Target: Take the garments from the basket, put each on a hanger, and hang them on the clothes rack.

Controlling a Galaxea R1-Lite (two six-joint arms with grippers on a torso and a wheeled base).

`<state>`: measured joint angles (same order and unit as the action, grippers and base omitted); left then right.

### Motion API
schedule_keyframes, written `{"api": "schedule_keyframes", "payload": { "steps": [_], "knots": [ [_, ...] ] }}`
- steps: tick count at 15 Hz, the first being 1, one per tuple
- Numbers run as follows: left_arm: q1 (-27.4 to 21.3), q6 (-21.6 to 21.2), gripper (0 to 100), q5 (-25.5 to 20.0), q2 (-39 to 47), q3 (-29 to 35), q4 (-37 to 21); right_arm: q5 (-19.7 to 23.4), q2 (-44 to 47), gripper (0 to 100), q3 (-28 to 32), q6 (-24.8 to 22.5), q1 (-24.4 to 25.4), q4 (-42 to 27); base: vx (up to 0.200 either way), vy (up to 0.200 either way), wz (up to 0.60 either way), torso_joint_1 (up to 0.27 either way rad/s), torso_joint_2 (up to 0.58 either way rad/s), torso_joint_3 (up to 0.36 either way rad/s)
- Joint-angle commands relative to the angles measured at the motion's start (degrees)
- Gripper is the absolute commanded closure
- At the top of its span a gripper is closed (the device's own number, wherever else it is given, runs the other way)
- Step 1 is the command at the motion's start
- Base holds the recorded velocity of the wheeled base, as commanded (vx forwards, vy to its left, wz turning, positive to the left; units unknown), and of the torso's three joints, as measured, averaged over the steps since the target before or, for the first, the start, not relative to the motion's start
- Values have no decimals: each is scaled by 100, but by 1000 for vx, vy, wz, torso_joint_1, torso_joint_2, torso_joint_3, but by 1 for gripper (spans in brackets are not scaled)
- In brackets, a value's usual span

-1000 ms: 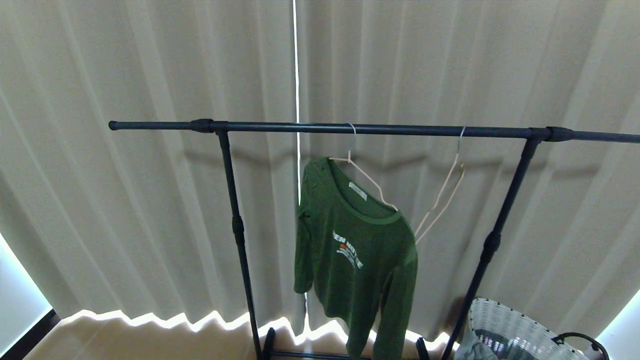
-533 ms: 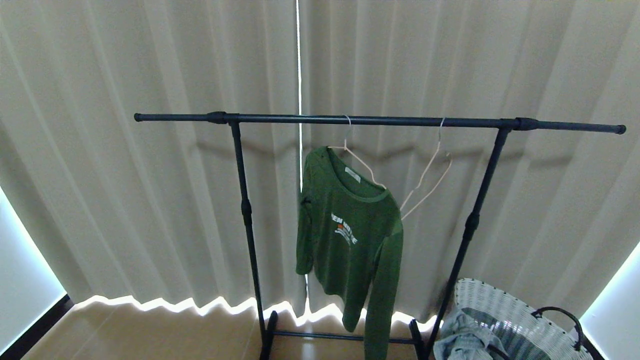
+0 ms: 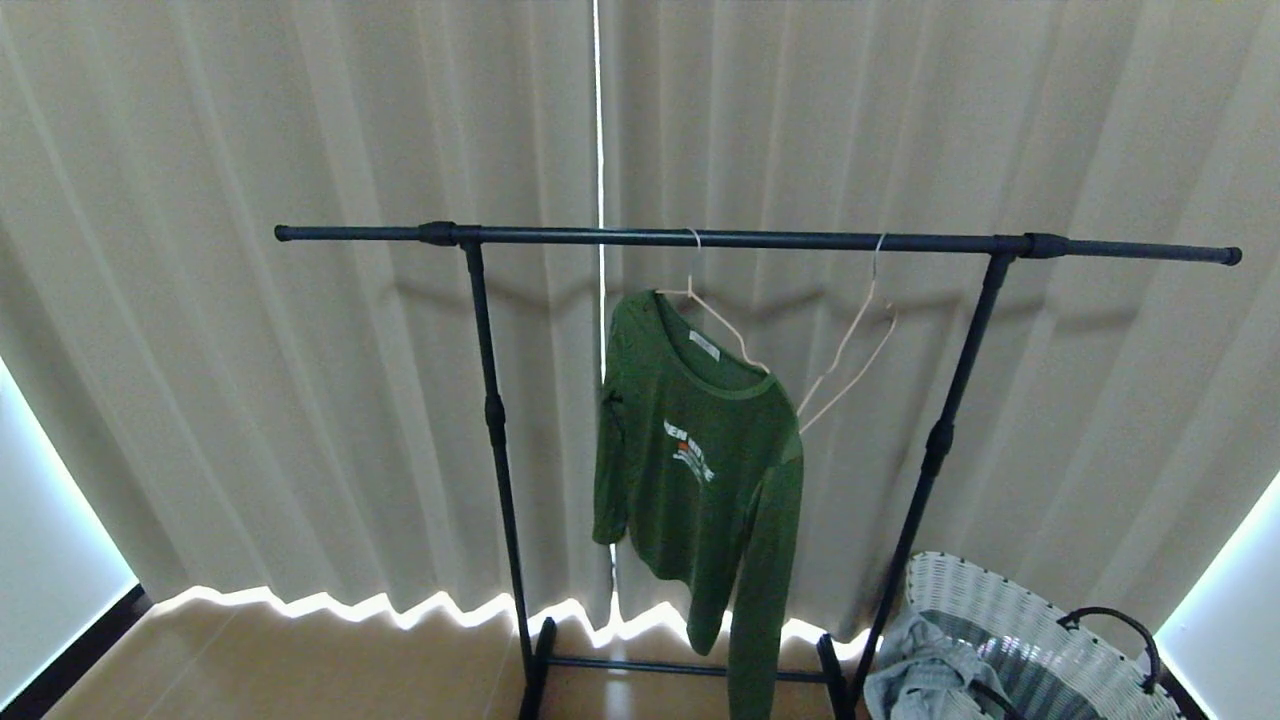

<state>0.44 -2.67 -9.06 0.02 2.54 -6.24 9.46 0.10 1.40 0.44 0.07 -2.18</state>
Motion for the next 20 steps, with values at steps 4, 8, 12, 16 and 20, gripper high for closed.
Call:
{"api": "schedule_keyframes", "payload": {
  "steps": [4, 8, 12, 16, 20],
  "knots": [
    [0, 12, 0, 9, -2, 1, 0, 3, -10, 0, 0, 0, 1, -2, 0, 0, 0, -119, 267, 145],
    [0, 12, 0, 9, -2, 1, 0, 47, -10, 0, 0, -18, -7, -2, 0, 0, 0, -220, 494, 270],
    [0, 12, 0, 9, -2, 1, 0, 74, -10, 0, 0, -352, 1, -2, 0, 0, 0, -213, 495, 282],
    [0, 12, 0, 9, -2, 1, 0, 74, -10, 0, 0, -536, 1, -2, 0, 0, 0, -193, 476, 287],
    [0, 12, 0, 9, -2, 1, 0, 74, -10, 0, 0, -536, 1, -2, 0, 0, 0, -168, 464, 290]
  ]
}}
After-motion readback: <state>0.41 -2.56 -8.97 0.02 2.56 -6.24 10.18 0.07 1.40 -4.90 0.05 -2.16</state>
